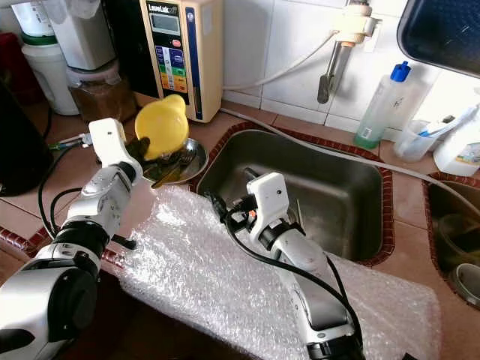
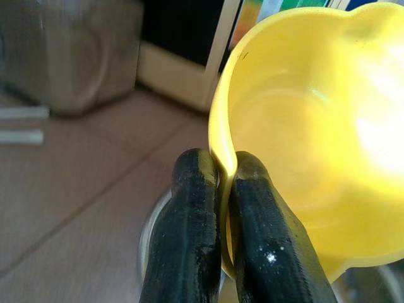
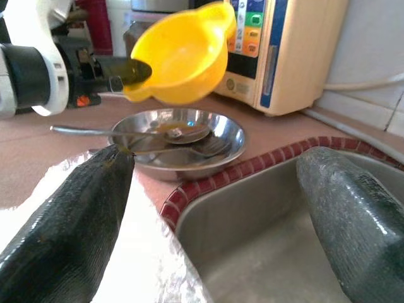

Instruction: Kitchen organization

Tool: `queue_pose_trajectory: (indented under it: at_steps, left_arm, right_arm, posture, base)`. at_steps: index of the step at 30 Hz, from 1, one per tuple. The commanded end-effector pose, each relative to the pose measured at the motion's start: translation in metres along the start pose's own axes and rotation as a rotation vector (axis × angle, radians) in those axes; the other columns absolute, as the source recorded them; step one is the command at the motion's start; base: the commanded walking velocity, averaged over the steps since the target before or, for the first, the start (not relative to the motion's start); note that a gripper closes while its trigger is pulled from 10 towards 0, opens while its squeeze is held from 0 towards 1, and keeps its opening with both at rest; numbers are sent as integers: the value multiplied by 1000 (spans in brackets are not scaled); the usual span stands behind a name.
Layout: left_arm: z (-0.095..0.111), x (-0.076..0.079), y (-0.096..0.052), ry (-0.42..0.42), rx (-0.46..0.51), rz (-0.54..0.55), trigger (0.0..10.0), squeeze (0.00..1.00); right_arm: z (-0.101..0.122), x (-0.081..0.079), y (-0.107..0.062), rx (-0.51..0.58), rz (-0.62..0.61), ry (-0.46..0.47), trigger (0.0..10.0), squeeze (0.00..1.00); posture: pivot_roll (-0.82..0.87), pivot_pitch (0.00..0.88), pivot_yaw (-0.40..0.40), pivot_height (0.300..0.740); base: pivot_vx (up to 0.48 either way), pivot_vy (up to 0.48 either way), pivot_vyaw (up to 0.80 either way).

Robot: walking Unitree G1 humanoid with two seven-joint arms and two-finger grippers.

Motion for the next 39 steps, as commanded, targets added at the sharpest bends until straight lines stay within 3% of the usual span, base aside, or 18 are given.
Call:
queue_pose_trajectory:
  at_steps: [1,9,14,16,25,30,31,32,33,39]
  left_arm:
    - [6,14,-2,43,55,-40,0,0]
    - [-2,55,-10,123,95,-175,0,0]
    - [-4,72,-15,132,111,-227,0,0]
    - [-6,87,-19,130,119,-272,0,0]
    - [4,118,-32,109,198,-362,0,0]
    - [8,123,-38,103,228,-381,0,0]
    - [9,122,-39,98,232,-377,0,0]
    - [9,122,-39,96,234,-376,0,0]
    - [8,123,-40,92,232,-382,0,0]
    - [8,130,-45,94,237,-419,0,0]
  right_arm:
    - [13,11,3,62,-59,2,10000,0]
    - [45,27,10,193,-132,132,10000,0]
    - [48,27,12,205,-130,156,10000,0]
    - [48,26,14,210,-127,200,10000,0]
    - [37,33,33,166,-243,174,10000,0]
    - [41,58,36,169,-387,95,10000,0]
    - [41,62,36,168,-408,91,5176,0]
    - [41,67,36,170,-432,95,5176,0]
    - [42,74,36,175,-458,122,0,0]
    - [47,85,42,193,-488,154,0,0]
  posture:
    - [-7,0,-13,740]
    - [-4,0,-16,740]
    - [-9,0,-18,740]
    - [-8,0,-18,740]
    - [-3,0,-24,740]
    - [-2,0,-29,740]
    - [-2,0,-29,740]
    - [-2,0,-30,740]
    - [-1,0,-30,740]
    - [4,0,-30,740]
  base:
    - [0,0,0]
    - [0,0,0]
    - [0,0,0]
    - [0,0,0]
    - [0,0,0]
    - [0,0,0]
    - [0,0,0]
    - [0,0,0]
    - [0,0,0]
    - [0,0,0]
Point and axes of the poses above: a point about 5 cm out from each wrist's last joint towards the gripper, its own y axis pointing out of the wrist towards the gripper, its own z axis along the axis of the wrist's last joint, x = y × z, the point moved 4 cm from there along y, pointing out of the wrist towards the gripper, and after that the axes turned 7 degrees about y, right-handed, at the moved point
